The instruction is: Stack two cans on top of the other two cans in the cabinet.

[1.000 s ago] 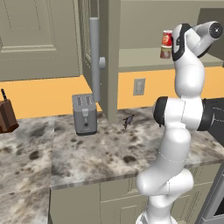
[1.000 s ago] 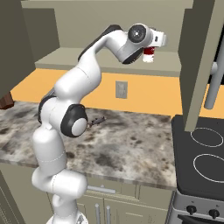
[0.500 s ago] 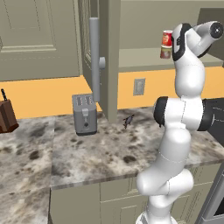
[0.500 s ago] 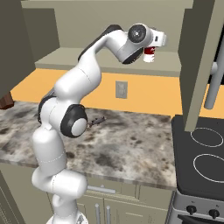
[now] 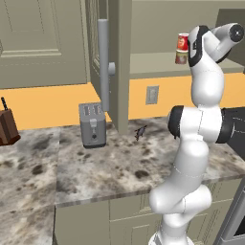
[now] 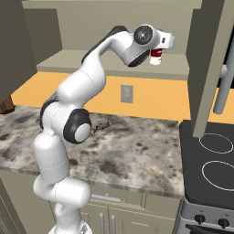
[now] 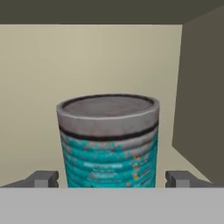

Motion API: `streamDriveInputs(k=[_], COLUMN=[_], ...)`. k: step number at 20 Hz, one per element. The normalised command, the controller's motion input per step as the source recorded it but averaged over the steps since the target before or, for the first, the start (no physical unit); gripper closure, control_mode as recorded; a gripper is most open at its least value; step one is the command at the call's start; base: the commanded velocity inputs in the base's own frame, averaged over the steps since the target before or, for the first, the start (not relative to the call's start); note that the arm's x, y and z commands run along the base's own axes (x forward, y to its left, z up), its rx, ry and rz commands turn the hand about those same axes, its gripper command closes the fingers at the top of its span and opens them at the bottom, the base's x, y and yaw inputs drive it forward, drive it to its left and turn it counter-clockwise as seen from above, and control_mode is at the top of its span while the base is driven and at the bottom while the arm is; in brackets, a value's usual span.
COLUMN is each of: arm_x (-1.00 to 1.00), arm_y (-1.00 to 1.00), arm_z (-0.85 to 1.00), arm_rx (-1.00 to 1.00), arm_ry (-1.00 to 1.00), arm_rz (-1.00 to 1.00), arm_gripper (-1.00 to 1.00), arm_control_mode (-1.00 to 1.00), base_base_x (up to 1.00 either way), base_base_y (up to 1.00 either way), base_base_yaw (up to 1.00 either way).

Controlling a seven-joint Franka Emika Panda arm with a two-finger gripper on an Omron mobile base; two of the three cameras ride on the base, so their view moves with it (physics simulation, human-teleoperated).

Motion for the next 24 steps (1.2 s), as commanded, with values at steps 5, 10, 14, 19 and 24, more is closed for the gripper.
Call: streamDriveInputs(k=[5, 10, 14, 19, 24], arm_x=[-0.04, -0.07, -0.17, -0.24, -0.41], arm_y=[-0.03, 0.0, 0.0, 0.0, 0.04], arm_z=[0.0, 0.0, 0.0, 0.0, 0.0], arm_rx=[0.0, 0.0, 0.0, -0.01, 0.0], arm_ry=[0.0, 0.0, 0.0, 0.0, 0.0], arm_rz=[0.0, 0.0, 0.0, 0.0, -0.01], arm_gripper=[-1.0, -1.0, -1.0, -1.0, -1.0], arm_control_mode=[-1.0, -1.0, -1.0, -1.0, -1.0], base_base_x=[0.0, 0.0, 0.0, 0.0, 0.0], base_base_y=[0.0, 0.0, 0.0, 0.0, 0.0], base_base_yaw=[0.0, 0.0, 0.0, 0.0, 0.0])
